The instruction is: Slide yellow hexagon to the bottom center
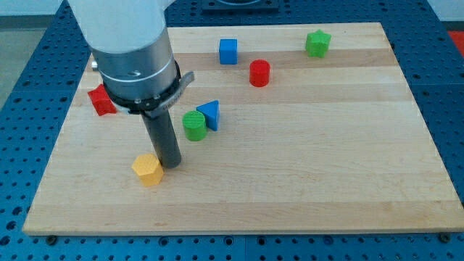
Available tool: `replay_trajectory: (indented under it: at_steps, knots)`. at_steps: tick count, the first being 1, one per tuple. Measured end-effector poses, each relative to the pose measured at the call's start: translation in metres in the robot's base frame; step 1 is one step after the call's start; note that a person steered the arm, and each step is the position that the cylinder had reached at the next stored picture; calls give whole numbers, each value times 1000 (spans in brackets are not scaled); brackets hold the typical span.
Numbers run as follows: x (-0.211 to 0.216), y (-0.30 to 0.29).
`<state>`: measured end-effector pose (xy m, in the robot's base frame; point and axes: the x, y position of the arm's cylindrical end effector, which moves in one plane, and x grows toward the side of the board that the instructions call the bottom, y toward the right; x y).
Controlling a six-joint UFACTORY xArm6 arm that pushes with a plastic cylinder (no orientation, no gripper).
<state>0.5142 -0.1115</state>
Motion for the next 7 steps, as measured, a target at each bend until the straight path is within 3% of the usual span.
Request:
replay_trajectory:
  at_steps: [1, 2, 3, 5, 6, 7]
  knots:
    - [-19, -6]
    - [-8, -63]
    - [16, -76]
    - [36, 34]
    - [60, 22]
    - [72, 57]
